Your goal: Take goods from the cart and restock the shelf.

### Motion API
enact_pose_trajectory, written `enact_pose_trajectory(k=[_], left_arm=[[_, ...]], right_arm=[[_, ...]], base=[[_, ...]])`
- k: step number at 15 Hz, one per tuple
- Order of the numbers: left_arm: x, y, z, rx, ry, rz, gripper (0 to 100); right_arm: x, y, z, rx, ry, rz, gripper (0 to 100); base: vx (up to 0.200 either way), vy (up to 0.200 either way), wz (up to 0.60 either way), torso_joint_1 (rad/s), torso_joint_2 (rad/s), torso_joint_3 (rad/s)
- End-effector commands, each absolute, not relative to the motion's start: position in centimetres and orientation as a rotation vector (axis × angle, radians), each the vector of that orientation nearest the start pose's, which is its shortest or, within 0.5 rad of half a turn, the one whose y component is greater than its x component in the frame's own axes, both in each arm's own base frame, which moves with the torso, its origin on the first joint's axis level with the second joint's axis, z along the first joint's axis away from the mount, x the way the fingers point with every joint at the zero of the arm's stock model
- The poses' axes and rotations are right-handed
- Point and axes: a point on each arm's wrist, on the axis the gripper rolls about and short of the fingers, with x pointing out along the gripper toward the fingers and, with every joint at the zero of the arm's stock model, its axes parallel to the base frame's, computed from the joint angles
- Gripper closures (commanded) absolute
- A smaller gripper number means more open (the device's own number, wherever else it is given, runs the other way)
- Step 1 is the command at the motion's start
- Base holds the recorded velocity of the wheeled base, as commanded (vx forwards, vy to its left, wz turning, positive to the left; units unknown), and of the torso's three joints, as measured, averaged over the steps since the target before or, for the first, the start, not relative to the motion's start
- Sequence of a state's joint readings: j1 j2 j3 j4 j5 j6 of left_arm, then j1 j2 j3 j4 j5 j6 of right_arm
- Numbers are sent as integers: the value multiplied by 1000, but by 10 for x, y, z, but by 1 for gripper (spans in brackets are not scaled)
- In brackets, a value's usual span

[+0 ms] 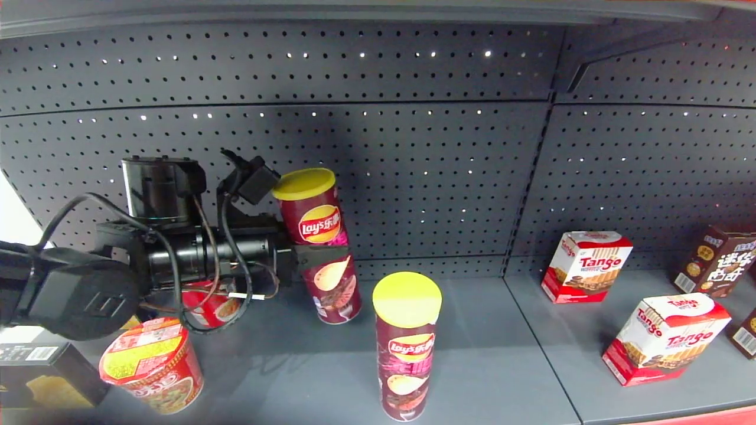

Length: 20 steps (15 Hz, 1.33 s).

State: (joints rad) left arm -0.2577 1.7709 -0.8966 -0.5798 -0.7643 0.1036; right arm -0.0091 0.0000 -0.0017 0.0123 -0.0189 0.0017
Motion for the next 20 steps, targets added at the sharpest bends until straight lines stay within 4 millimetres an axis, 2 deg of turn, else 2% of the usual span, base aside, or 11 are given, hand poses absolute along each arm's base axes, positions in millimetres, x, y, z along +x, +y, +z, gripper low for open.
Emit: enact_pose_trajectory(k=[1, 2, 4, 5, 14, 20], left_arm=[[318, -101, 168, 10, 279, -1032, 100], [335, -114, 158, 35, 276, -1058, 100], [337, -117, 156, 37, 277, -1064, 100], [348, -123, 152, 38, 277, -1070, 100], [369, -129, 125, 105, 282, -1086, 100], [386, -135, 118, 107, 275, -1087, 100]], right_arm=[[-23, 0, 75, 1, 11, -28, 0], [-23, 0, 75, 1, 11, -28, 0], [-23, 0, 75, 1, 11, -28, 0], [-23, 0, 75, 1, 11, -28, 0], [-23, 0, 75, 1, 11, -29, 0], [-23, 0, 75, 1, 11, -29, 0]], base=[[0, 0, 0, 0, 0, 0], [0, 0, 0, 0, 0, 0], [0, 0, 0, 0, 0, 0], [0, 0, 0, 0, 0, 0], [0, 0, 0, 0, 0, 0], [0, 0, 0, 0, 0, 0]])
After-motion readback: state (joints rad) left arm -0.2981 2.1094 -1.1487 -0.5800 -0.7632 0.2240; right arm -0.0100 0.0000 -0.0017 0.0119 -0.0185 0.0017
